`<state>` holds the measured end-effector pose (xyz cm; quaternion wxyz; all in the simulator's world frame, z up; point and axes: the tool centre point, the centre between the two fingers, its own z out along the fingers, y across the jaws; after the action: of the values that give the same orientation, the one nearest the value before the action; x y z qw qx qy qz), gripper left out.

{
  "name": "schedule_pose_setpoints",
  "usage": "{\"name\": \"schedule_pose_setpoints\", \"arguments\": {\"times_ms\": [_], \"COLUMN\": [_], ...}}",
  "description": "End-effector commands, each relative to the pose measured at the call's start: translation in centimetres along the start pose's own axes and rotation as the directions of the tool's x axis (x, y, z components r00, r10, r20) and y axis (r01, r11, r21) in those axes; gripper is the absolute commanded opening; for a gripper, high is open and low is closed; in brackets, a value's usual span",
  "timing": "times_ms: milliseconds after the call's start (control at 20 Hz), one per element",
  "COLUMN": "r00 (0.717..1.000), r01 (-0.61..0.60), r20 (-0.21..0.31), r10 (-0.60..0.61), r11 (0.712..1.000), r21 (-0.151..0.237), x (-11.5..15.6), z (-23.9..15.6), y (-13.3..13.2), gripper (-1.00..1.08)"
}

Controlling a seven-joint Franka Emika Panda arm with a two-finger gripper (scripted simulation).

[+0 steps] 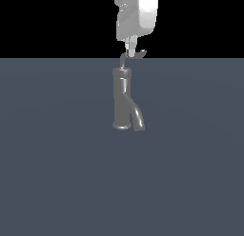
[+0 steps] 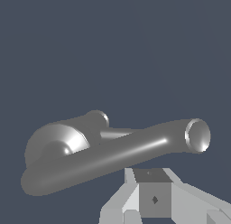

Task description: Turn on the faucet by rotating a designated handle.

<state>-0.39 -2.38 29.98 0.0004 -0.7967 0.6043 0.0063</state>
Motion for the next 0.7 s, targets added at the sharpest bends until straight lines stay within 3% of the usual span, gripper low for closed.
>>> {"name": "schedule_pose_setpoints", "arguments": {"times_ms": [0, 650], "r00": [1.0, 0.999], "r01": [-0.025, -0.047], "r20": [-0.006, -0.008], "r10": [0.025, 0.047], "r11": [1.0, 0.999], "r21": [0.007, 0.007], "x": [2.2, 6.4], "z": [0.0, -0.1], "y": [-0.3, -2.2], "gripper": [-1.0, -1.0]}}
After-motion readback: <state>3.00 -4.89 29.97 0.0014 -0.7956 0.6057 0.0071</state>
